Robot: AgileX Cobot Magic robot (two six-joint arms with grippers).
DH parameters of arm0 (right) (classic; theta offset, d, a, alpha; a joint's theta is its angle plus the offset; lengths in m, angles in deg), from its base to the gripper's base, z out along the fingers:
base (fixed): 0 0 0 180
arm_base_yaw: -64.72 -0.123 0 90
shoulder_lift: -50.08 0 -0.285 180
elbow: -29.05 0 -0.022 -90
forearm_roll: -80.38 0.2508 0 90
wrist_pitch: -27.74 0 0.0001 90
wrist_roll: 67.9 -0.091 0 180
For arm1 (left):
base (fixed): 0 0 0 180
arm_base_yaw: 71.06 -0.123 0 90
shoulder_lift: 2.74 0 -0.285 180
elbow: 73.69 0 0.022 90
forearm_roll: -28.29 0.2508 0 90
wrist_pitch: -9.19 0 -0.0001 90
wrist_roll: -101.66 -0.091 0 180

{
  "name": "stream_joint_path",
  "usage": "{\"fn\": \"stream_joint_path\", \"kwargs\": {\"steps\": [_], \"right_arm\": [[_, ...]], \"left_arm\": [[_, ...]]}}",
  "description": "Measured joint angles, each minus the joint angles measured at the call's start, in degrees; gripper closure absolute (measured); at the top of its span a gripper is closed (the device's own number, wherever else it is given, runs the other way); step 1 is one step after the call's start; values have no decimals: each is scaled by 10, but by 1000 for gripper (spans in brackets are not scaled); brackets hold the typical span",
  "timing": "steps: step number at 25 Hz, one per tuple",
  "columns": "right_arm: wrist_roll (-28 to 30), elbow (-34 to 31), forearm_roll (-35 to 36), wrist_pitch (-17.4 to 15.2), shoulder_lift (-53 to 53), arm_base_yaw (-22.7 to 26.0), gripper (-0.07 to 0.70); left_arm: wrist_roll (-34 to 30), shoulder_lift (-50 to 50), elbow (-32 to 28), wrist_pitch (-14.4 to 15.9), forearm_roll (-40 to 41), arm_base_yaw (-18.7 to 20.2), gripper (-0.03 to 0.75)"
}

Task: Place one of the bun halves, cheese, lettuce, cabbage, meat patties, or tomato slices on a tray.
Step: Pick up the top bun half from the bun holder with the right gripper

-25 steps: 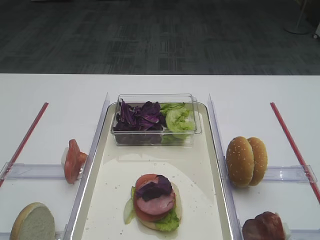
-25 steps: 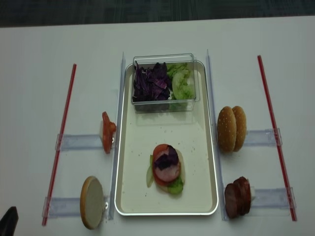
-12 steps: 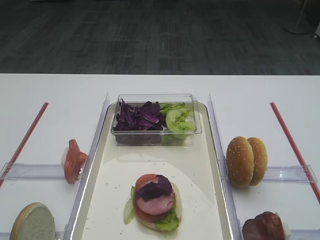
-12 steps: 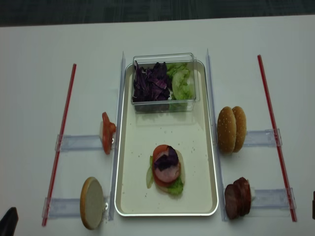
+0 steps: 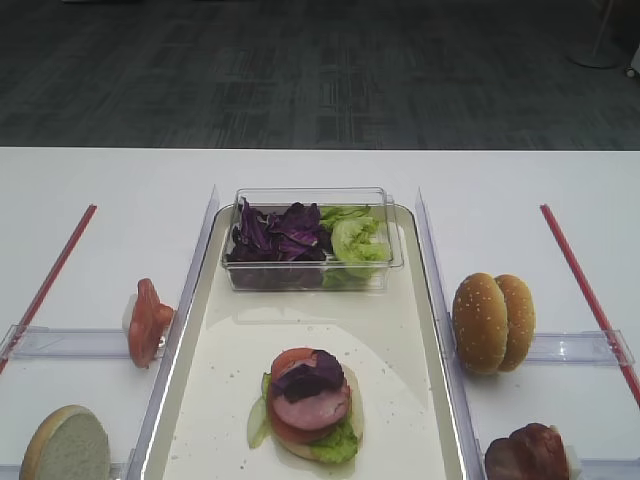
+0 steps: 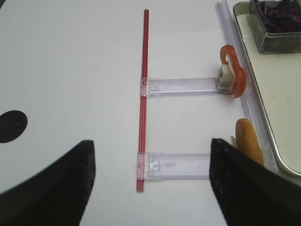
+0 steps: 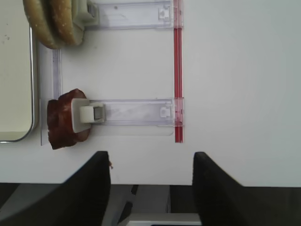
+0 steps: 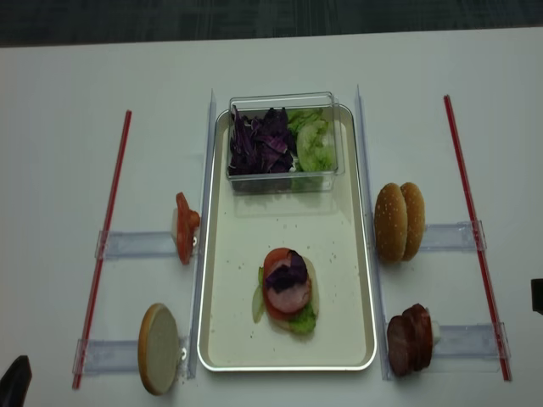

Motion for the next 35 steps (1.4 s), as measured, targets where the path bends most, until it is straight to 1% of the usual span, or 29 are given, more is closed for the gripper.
{"fn": "stream_joint_path", "kwargs": {"steps": [8,14,18,22,23,24,29,35], "right_arm": [[23,1,6,3,86,0,206],[36,1,18,8,125,0,206],[41,3,24,24,143,0,206],[44,30,24,30,162,0,206],[45,48,24,31,177,0,206],[45,48,24,31,177,0,206],[47,93,24,32,234,0,206],[52,139,24,43,296,0,206]], "left_arm": [[0,0,0,0,0,0,244],[0,0,0,0,0,0,244],[0,0,0,0,0,0,244],[0,0,0,0,0,0,244],[0,0,0,0,0,0,244],[0,0,0,0,0,0,244],[0,0,0,0,0,0,244],[0,0,0,0,0,0,244]]}}
